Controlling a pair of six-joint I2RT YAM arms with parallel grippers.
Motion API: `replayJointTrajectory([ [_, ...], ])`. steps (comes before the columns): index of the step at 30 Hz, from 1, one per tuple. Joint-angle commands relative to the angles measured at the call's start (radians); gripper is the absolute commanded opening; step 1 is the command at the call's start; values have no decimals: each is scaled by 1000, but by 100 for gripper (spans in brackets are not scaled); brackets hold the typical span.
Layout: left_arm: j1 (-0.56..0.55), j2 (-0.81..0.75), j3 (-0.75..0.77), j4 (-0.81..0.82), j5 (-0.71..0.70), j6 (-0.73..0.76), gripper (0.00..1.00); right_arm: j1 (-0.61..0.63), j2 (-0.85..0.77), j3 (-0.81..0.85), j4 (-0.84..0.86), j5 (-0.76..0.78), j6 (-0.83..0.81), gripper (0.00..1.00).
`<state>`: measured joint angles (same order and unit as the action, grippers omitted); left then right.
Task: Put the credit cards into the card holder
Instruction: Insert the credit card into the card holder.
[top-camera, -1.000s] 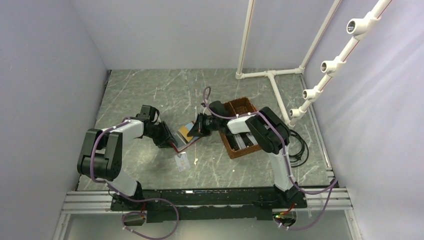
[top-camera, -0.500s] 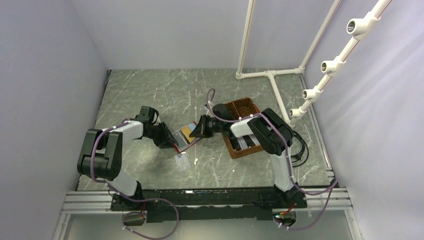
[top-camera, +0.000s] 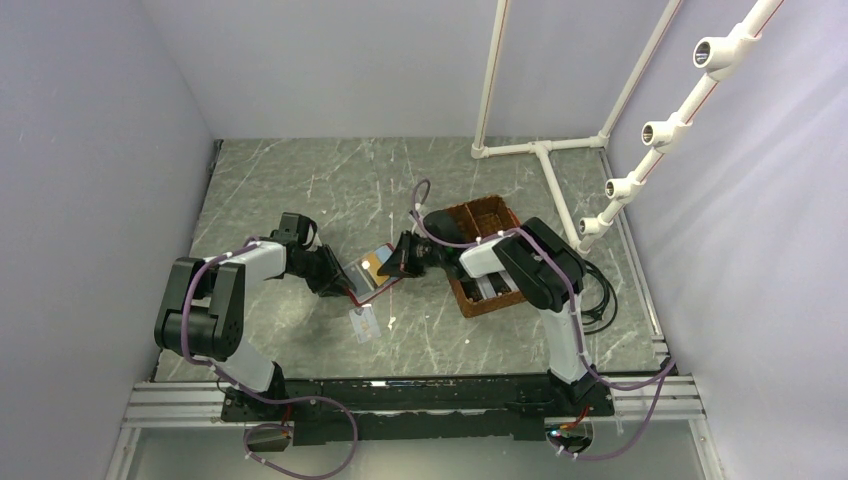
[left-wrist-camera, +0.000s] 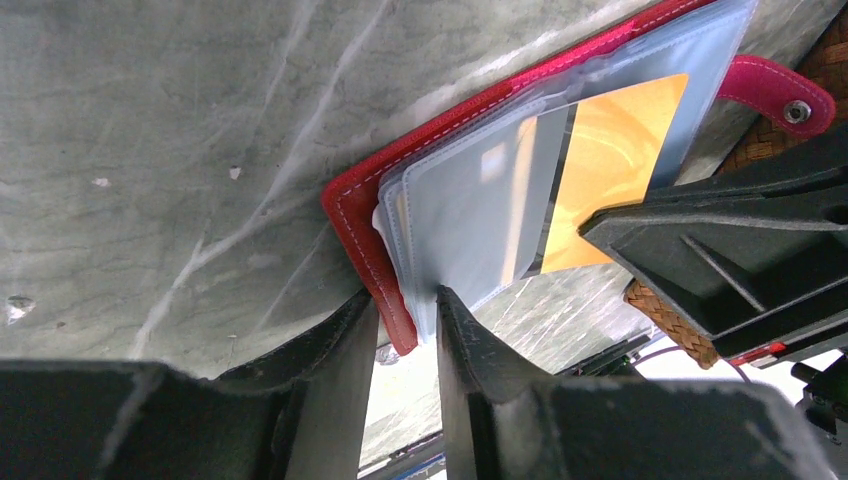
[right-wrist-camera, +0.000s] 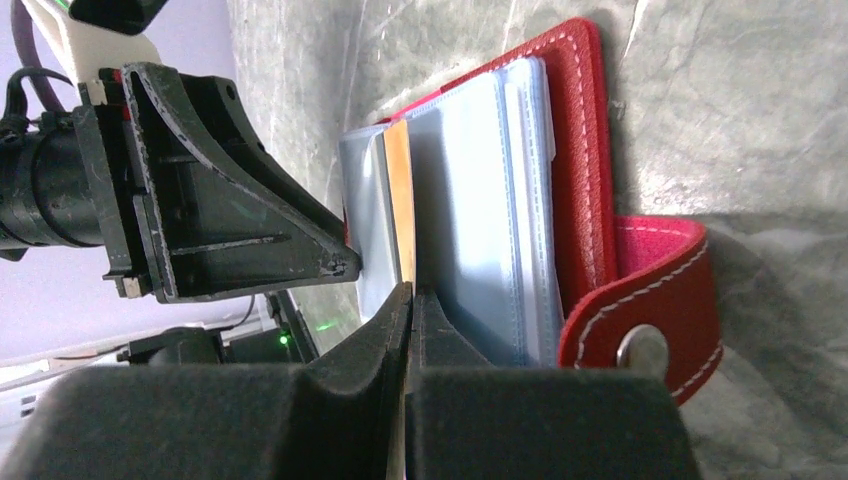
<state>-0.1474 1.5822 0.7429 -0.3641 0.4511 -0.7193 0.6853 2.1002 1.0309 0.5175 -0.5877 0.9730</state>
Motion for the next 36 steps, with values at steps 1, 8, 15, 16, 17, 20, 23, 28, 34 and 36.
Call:
replayJointTrajectory([
  [1,-7,33,-5,-16,-45,17,34,48,31,-45,7,-18,-16,0],
  [8,-6,28,4,-27,-51,20,33,62,15,30,-184,-13,-154,6],
  [15,0,20,-18,-27,-51,30,33,38,-50,132,-556,140,-448,28],
  [16,1,19,-22,-27,-52,32,33,39,-60,142,-582,152,-472,31],
  [17,3,19,-24,-27,-52,33,33,39,-73,152,-616,173,-492,33],
  [20,6,15,-28,-29,-52,37,33,43,-92,189,-677,219,-540,40],
  [23,8,14,-28,-36,-51,42,32,43,-100,222,-720,247,-576,47],
  [28,9,13,-30,-31,-51,42,32,43,-52,274,-701,183,-595,47],
  [34,9,58,-19,-10,-37,43,30,44,1,303,-666,128,-592,36],
  [36,9,79,-10,-5,-34,47,28,50,3,292,-640,74,-603,28],
])
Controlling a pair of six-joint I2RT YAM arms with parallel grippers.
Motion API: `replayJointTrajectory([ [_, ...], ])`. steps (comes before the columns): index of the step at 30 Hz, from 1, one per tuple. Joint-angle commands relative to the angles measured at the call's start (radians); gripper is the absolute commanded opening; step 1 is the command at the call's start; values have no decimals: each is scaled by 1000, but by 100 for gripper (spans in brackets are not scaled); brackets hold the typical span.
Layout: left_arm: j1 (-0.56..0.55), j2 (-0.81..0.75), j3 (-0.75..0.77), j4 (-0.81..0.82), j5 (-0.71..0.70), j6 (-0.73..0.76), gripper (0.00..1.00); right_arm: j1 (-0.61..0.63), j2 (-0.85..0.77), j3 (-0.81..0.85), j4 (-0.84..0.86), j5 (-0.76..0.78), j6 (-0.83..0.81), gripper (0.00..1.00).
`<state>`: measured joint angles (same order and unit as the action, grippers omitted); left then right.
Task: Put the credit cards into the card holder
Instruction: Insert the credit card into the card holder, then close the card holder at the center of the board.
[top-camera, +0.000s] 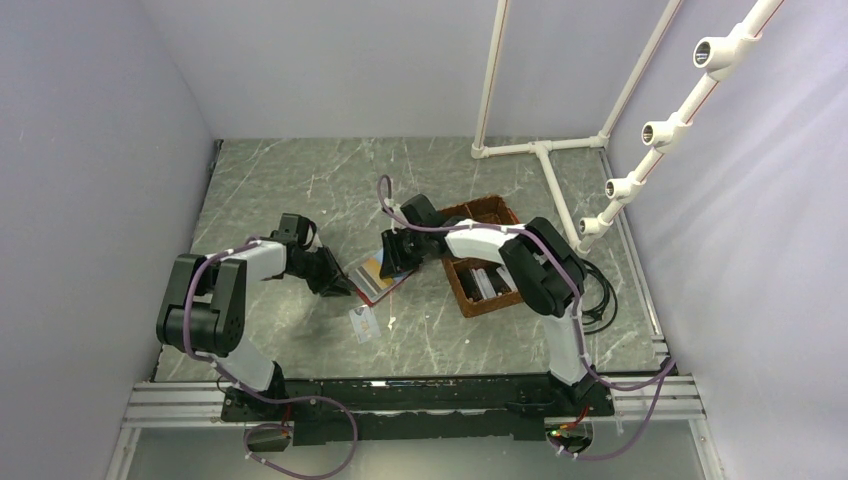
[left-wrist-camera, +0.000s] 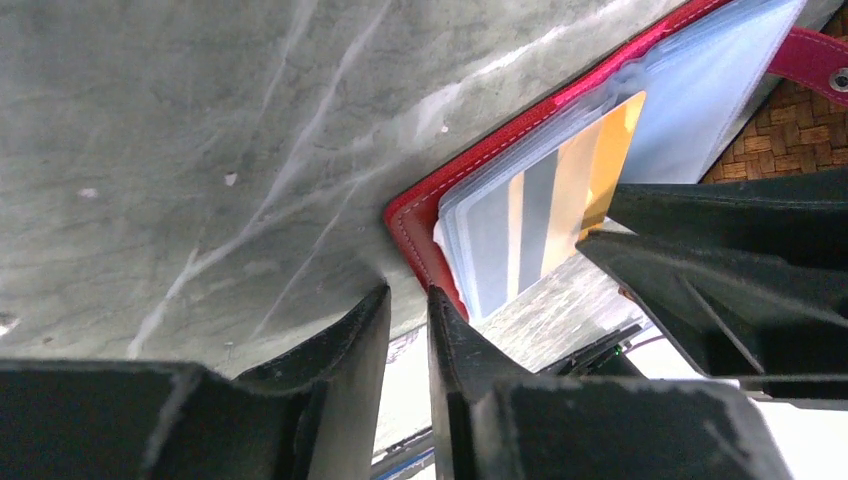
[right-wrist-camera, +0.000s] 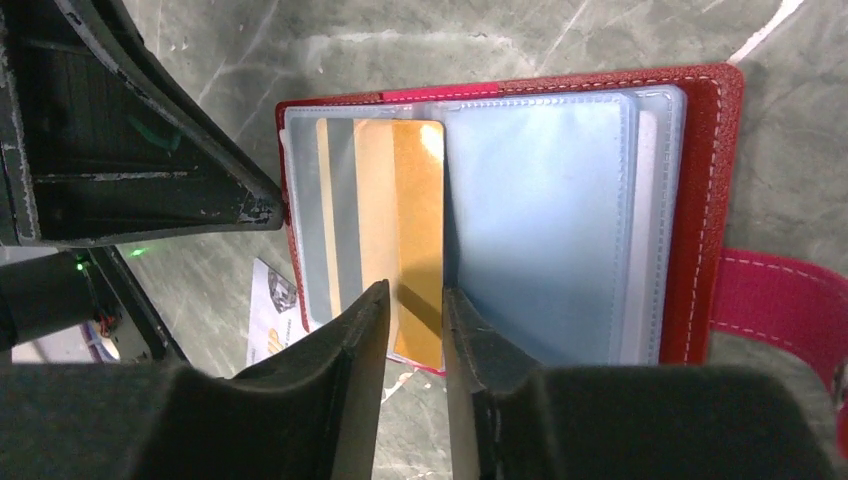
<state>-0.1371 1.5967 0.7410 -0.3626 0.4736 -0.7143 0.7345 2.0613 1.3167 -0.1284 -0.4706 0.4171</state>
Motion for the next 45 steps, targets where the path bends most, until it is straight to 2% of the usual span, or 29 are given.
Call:
replayJointTrajectory([
  [1,-1,75,-2,-4,-54,43,27,10,38,1,17,-62,-60,25],
  [8,-1,77,34,-12,-53,42,20,41,51,-36,164,-287,-99,19],
  [12,-1,52,51,-39,-70,53,19,54,62,-22,186,-312,-100,19],
  [17,3,-2,47,-83,-113,56,21,47,48,35,55,-139,-71,30],
  [20,30,-54,23,-110,-135,62,29,40,11,81,-77,-36,-63,43],
  [22,59,-95,-2,-125,-132,66,33,40,-4,131,-198,27,-77,47],
  [26,105,-193,-57,-115,-97,41,47,40,-83,125,-282,116,-82,57],
  [30,117,-204,-116,47,36,-14,55,23,-90,126,-326,175,-93,59],
  [34,117,-118,-135,205,170,-70,65,-10,-70,115,-318,211,-109,51],
  [37,118,-49,-140,278,205,-102,71,-25,-38,106,-283,201,-106,48],
  [40,117,7,-176,425,268,-170,75,-25,-2,94,-253,182,-104,45],
  [43,117,66,-207,599,357,-249,76,-24,6,68,-200,130,-77,44],
  [45,116,63,-214,657,389,-279,74,-24,5,56,-175,102,-57,44],
])
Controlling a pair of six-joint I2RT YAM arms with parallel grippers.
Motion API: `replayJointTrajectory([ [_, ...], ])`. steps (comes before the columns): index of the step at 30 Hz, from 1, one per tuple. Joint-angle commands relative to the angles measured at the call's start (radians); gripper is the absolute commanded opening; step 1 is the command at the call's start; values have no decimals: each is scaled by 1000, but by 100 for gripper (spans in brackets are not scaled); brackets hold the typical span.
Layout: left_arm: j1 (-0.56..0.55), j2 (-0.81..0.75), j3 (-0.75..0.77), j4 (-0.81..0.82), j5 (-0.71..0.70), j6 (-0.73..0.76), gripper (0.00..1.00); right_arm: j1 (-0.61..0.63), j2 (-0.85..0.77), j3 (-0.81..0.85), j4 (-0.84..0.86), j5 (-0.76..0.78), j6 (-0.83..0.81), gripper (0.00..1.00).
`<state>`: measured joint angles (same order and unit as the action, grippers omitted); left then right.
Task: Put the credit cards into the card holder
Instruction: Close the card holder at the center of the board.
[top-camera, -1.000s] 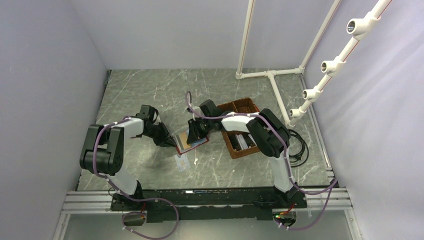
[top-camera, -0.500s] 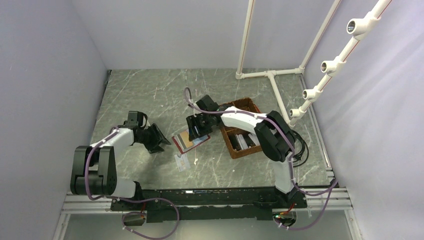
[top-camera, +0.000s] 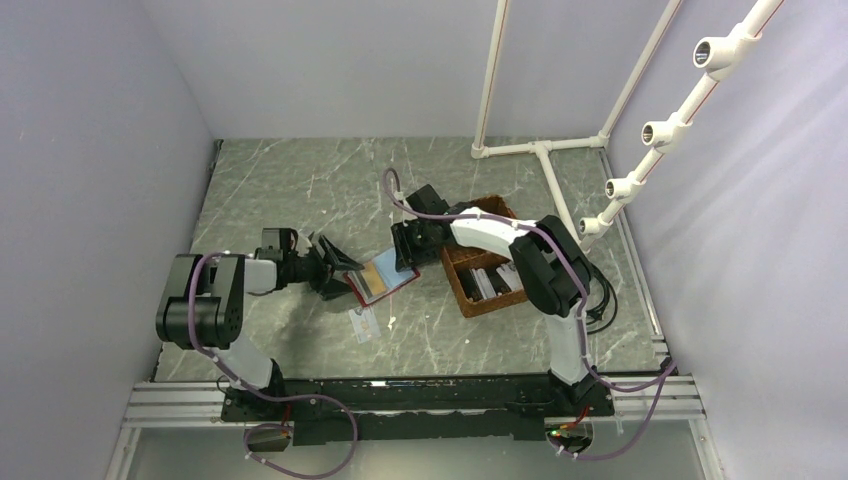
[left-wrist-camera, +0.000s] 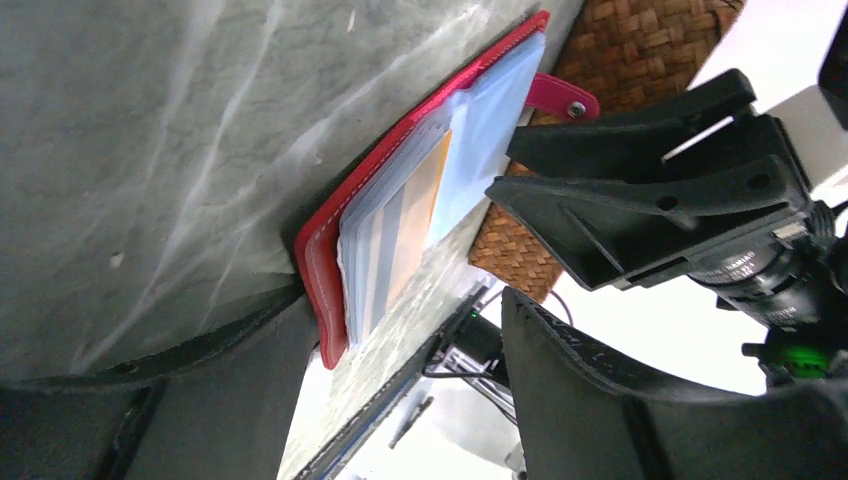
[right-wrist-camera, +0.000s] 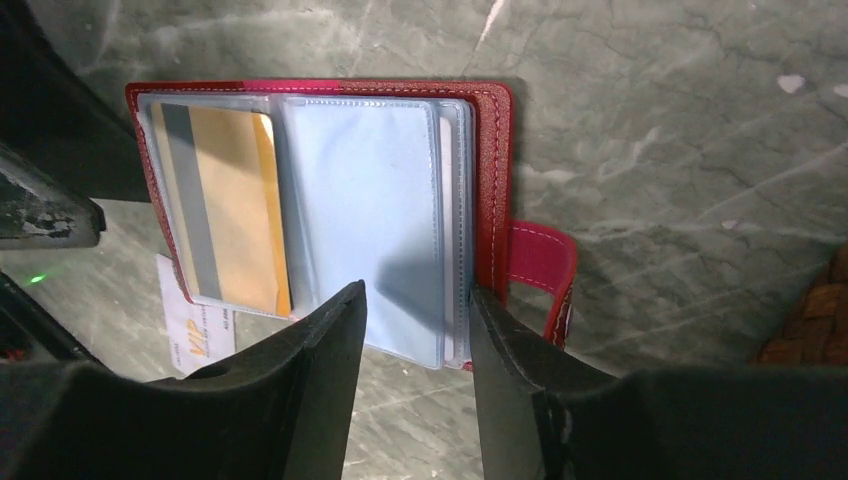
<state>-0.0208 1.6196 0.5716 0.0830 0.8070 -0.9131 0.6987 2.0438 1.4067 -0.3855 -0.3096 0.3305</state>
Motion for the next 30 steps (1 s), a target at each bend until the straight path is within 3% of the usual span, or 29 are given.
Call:
replayJointTrajectory([
  [1,0,20,-47,211,55,-85,74,13,23,-36,92,-75,38,44],
  [7,-2,-178,30,12,-3,-45,74,31,35,-67,199,-184,140,44],
  [11,-23,-226,77,-18,-37,-62,77,46,20,-85,268,-226,244,45],
  [18,-99,-41,165,83,-7,-90,74,-27,-142,-67,67,-73,205,58],
  [24,-162,87,218,165,-17,-127,72,-51,-224,-58,-29,74,152,58],
  [27,-171,123,241,123,-39,-96,64,-51,-211,-64,1,88,152,50],
  [30,-173,144,270,20,-78,-45,48,-51,-188,-59,32,65,154,46],
])
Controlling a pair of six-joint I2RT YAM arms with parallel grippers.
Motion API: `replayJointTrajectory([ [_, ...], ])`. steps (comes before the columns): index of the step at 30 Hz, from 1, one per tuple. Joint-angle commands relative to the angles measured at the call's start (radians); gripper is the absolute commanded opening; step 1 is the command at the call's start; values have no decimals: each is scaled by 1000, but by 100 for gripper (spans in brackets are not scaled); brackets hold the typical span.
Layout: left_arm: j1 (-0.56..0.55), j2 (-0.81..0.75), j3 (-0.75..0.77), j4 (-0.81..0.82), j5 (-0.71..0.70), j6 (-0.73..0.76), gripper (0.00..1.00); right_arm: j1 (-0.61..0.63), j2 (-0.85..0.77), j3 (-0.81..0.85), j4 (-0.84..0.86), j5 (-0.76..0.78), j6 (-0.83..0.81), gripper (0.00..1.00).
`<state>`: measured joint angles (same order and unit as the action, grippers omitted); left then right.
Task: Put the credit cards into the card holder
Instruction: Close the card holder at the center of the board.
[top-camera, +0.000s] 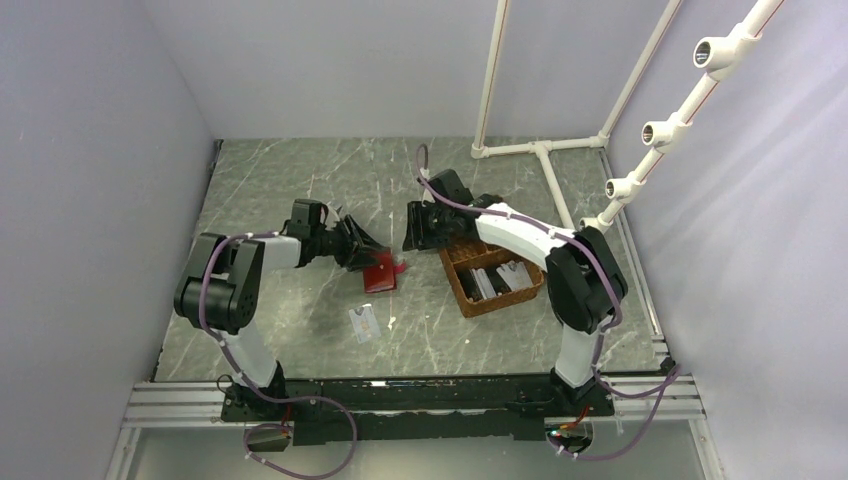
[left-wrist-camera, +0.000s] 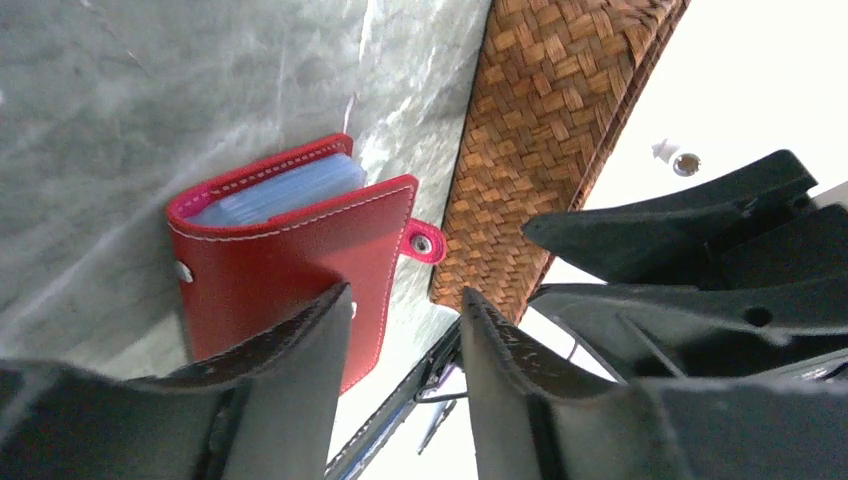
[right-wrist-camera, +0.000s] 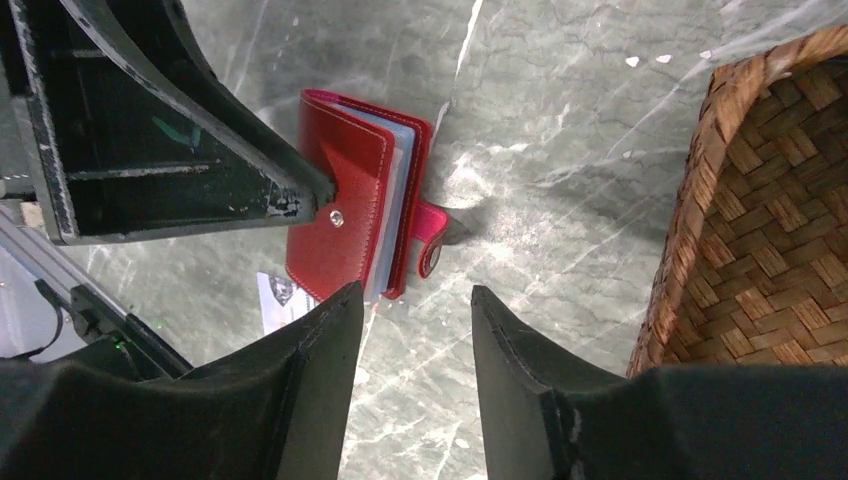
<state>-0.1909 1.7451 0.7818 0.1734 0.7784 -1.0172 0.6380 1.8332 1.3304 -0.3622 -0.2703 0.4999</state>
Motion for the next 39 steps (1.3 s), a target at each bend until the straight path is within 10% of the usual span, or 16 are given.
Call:
replayJointTrajectory([
  [1,-4,20,65,-99,-67,80,44,9,29,18,22,12,-14,46],
  [11,-15,56,56,-211,-182,140,12,12,110,38,46,-64,-23,34],
  [21,-38,88,47,-195,-194,139,8,14,120,36,67,-71,-36,0],
  [39,-59,87,33,-184,-222,110,5,35,168,62,174,-276,-41,0],
])
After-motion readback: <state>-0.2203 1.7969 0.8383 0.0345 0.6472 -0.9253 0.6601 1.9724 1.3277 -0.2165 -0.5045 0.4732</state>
